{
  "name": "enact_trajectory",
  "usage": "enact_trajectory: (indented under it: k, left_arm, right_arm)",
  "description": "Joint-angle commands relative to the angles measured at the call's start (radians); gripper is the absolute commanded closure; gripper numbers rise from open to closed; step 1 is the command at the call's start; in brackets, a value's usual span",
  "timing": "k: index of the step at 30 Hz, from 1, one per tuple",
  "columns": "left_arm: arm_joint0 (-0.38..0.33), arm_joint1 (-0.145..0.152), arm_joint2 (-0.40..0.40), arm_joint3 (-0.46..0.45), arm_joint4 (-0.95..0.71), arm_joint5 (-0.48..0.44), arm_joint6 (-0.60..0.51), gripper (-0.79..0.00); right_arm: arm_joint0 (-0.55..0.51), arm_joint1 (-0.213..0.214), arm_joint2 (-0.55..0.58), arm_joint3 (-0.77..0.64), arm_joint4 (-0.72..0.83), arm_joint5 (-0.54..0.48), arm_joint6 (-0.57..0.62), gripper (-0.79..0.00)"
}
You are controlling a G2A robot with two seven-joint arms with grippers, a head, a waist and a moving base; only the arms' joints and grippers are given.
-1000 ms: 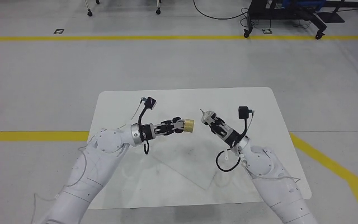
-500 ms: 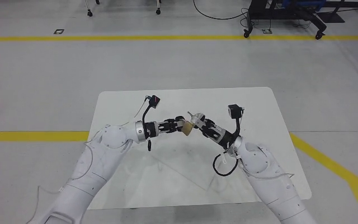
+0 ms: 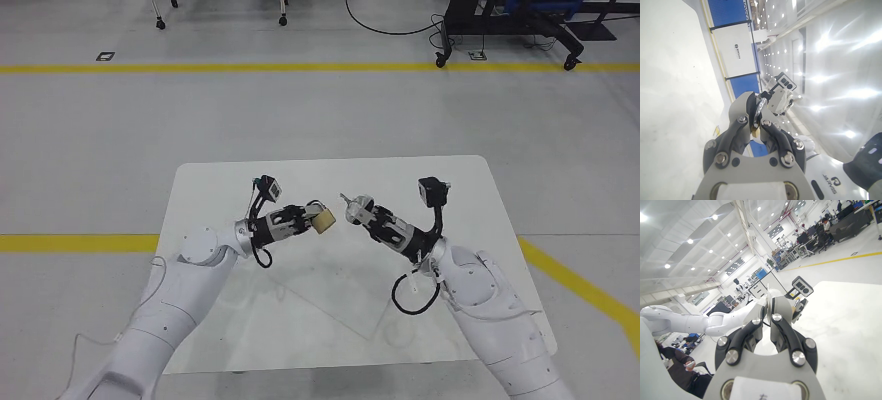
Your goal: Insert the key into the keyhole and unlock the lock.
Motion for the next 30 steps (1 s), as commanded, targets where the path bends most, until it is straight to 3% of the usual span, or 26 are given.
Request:
enact_trajectory:
  k: [1, 14, 17, 20, 26, 30]
  left_arm:
    - [-0.001, -0.011, 0.000, 0.030, -0.080, 0.019, -0.022, 0.000]
    - [-0.004, -0.016, 0.000, 0.045, -0.112, 0.030, -0.036, 0.000]
    - [0.018, -0.018, 0.004, 0.013, -0.128, 0.123, -0.007, 0.000]
    - [0.015, -0.011, 0.005, -0.004, -0.086, 0.240, 0.018, 0.000]
    - [0.009, 0.003, -0.019, -0.023, -0.083, 0.466, -0.008, 0.000]
    - [-0.006, 0.013, -0.034, -0.031, -0.045, 0.535, 0.014, 0.000]
  right_arm:
    - [-0.020, 0.003, 0.023, -0.031, -0.060, 0.016, -0.023, 0.000]
    - [-0.046, 0.009, 0.066, -0.061, -0.124, 0.045, -0.052, 0.000]
    - [-0.046, 0.009, 0.066, -0.061, -0.124, 0.045, -0.052, 0.000]
    - [-0.045, 0.016, 0.088, -0.111, -0.278, 0.052, -0.044, 0.000]
    - [-0.065, 0.038, 0.141, -0.286, -0.729, 0.035, 0.034, 0.000]
    - [-0.078, 0.051, 0.142, -0.405, -1.002, -0.001, 0.086, 0.000]
